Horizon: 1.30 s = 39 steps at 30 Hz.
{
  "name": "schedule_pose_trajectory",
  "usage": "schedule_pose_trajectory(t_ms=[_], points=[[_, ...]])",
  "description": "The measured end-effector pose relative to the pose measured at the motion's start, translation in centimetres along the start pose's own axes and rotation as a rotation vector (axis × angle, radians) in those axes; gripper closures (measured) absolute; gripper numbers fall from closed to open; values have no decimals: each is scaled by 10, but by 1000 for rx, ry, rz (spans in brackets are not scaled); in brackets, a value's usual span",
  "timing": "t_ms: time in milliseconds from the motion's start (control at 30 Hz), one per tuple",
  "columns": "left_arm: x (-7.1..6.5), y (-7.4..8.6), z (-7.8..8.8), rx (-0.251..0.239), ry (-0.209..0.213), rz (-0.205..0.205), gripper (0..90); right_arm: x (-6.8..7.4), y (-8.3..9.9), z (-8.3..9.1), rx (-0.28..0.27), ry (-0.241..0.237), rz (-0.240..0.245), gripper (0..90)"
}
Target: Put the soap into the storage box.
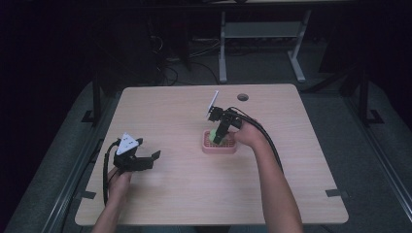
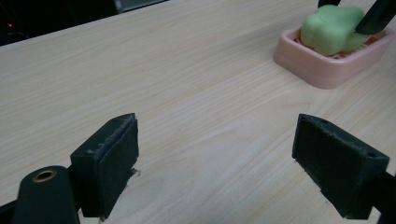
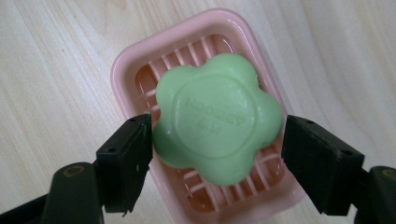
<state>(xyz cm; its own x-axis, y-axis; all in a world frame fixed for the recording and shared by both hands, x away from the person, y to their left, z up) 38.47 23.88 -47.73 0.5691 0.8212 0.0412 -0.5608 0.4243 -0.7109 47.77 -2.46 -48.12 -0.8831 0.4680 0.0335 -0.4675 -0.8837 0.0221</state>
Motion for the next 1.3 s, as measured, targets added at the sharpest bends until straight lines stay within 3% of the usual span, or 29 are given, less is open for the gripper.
schedule_pose_trajectory(t_ms=[233, 633, 1300], points=[[0, 0, 0, 2, -2, -4, 144, 0, 6, 3, -6, -10, -13, 220], [-3, 0, 0, 2, 5, -9, 143, 1, 22, 16, -82, -34, -39, 206], [-3, 0, -1, 9, 4, -14, 143, -4, 45, 24, -115, -35, -77, 209]])
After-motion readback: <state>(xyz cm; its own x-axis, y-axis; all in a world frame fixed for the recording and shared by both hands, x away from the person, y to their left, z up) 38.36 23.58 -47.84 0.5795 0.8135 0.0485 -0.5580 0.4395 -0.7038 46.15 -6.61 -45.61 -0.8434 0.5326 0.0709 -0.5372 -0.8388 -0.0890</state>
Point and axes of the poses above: each handheld gripper's, and its own axes: z roughly backward along the jaws, y roughly out of its underside, x roughly to its left, the point moved 8 cm from there along -z, roughly forward along the jaws, and after that the axes turned 15 degrees about x, right-handed, at the moved point
